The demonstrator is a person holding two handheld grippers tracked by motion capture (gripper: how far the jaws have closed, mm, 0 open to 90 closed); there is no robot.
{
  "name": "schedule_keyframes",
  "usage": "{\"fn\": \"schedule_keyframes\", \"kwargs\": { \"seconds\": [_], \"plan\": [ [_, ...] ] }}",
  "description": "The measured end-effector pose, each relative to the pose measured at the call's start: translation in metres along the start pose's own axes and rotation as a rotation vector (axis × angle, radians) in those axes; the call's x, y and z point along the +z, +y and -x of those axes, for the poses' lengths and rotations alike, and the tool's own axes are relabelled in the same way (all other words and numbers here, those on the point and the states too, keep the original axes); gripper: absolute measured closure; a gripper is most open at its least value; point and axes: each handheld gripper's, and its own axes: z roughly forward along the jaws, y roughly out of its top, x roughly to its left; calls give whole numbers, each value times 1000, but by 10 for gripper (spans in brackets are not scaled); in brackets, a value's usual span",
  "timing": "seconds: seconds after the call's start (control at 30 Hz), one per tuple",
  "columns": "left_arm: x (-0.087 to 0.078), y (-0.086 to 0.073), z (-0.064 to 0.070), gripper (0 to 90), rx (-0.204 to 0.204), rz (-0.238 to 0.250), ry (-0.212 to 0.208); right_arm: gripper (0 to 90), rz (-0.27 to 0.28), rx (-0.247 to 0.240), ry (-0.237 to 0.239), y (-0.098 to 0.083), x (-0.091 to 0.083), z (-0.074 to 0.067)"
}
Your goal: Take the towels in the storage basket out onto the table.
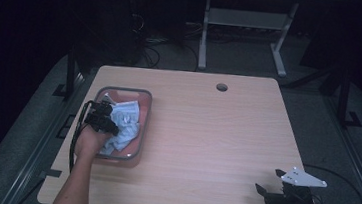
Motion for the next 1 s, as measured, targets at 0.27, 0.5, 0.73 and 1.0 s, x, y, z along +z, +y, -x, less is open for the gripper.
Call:
{"fn": "schedule_keyframes", "kwargs": {
  "seconds": [0.27,0.5,0.73,1.0],
  "plan": [
    [-25,-7,-6,673,-15,96,-95,138,7,7,-9,-1,-4,1],
    [-45,-19,-12,673,-52,192,-178,138,1,-4,-6,-1,-3,0],
    [-68,-27,-14,673,-54,267,-237,138,2,13,-15,-2,-5,2],
    [-93,-27,-19,672,-68,308,-247,138,0,-2,-18,-1,-4,1]
  ]
}}
